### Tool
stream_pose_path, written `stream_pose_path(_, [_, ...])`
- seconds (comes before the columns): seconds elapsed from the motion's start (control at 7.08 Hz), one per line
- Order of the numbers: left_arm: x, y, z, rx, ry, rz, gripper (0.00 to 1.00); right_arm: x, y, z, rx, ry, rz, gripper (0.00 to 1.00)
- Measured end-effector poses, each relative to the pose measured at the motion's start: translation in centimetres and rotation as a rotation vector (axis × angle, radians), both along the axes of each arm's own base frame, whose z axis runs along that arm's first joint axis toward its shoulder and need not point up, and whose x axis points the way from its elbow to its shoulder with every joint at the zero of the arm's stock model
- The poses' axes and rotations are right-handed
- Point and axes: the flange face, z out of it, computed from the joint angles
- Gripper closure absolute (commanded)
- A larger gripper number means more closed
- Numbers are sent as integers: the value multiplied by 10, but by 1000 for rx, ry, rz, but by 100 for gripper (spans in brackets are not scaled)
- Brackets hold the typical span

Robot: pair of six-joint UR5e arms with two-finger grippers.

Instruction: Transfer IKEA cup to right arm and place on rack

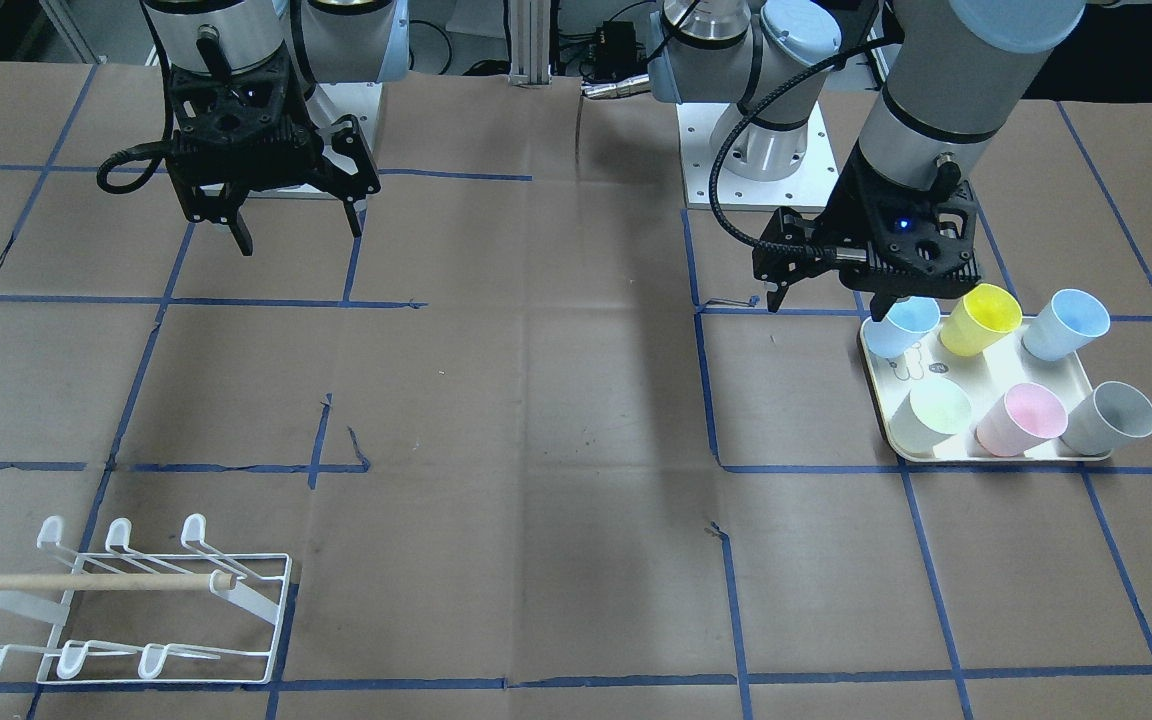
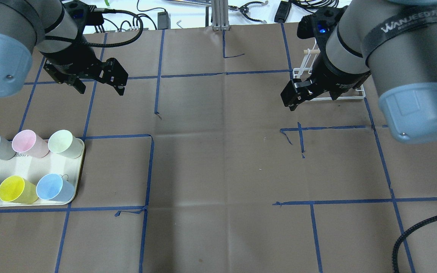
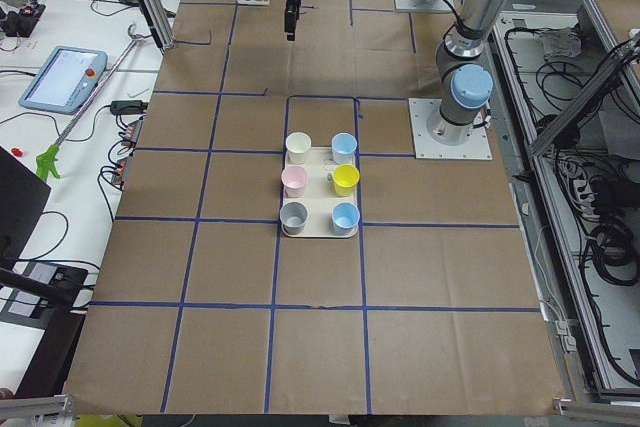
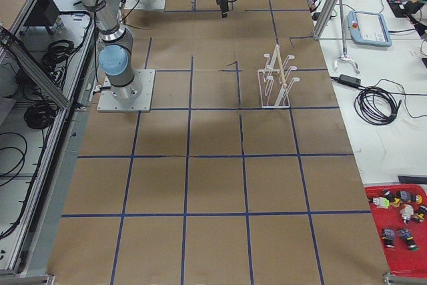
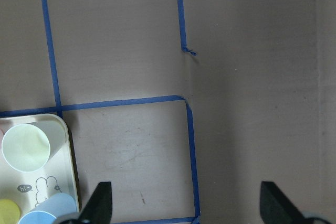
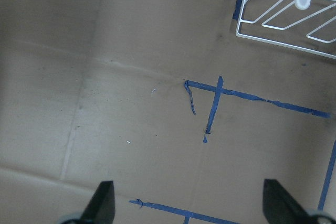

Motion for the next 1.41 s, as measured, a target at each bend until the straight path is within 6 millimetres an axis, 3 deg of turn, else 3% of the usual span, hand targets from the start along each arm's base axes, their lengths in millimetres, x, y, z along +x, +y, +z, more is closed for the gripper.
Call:
stream_pose_path(0.28, [21,-7,-4,6,-2,-9,0,1,1,1,-1,0,1,0])
stream_pose_path(0.56, [84,-13,-12,22,-1,13,0,1,1,0,0,0,2,0])
stream_pose_path(0.85, [135,-7,-26,20,-4,29,0,1,1,0,1,0,3,0])
stream_pose_path(1.41, [184,2,-97,-28,-26,35,0,1,1,-2,5,1,4,0])
